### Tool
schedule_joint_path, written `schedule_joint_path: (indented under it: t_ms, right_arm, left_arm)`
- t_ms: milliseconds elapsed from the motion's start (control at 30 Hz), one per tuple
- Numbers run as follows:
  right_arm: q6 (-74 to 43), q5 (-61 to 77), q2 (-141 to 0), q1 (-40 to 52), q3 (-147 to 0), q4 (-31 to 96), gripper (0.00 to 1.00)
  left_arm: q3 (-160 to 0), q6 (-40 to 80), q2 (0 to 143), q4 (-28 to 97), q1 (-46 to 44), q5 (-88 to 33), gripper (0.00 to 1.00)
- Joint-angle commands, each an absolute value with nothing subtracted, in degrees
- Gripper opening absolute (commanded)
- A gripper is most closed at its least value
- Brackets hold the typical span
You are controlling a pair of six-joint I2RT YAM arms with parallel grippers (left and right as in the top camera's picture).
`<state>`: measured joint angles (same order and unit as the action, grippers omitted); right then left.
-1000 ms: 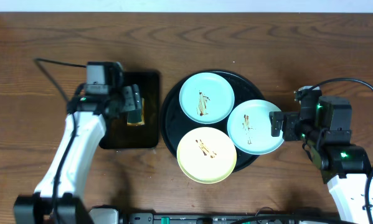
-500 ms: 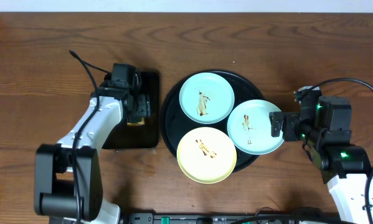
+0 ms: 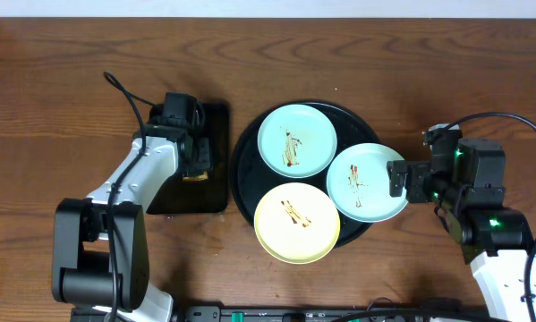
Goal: Clean dirty plates on tray and stack at the side
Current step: 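Move the left gripper down over the sponge in the black tray, then grasp the green-and-orange sponge with the left gripper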
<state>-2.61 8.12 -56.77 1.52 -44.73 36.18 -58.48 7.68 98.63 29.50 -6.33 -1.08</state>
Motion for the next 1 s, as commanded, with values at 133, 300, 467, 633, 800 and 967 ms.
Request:
schedule_joint_path:
  t_ms: [133,300,467,633,800,967]
  right_arm:
    - [-3.14,8.43,-56.71,1.91,-45.8,36.23,0.99]
    - [-3.16,8.43,-56.71,1.91,-45.8,36.27,0.99]
    - [-3.14,8.43,-56.71,1.91,-45.8,36.25,0.99]
    - [-3.14,8.43,-56.71,1.91,-45.8,36.25,0.99]
    - [-3.14,8.4,-56.71,1.91,-45.8,36.25,0.99]
    - [-3.14,8.43,-56.71,1.91,-45.8,36.25,0.99]
  left_arm:
    - [-58.15,7.79,99.02,28.77,-6.35,-0.38,0.6]
    - [-57.63,7.81,99.02,28.12,-6.35,-0.38,0.6]
    - [-57.04,7.79,99.24,27.7,-6.37,-0.4,0.6]
    - [-56.34,7.81,99.44,27.05,-6.37,-0.4,0.59]
    - [-56.25,7.81,99.61,26.85,-6.37,-0.58,0.56]
    - [-56.27,7.81,99.61,26.09,-6.35,-0.58,0.54]
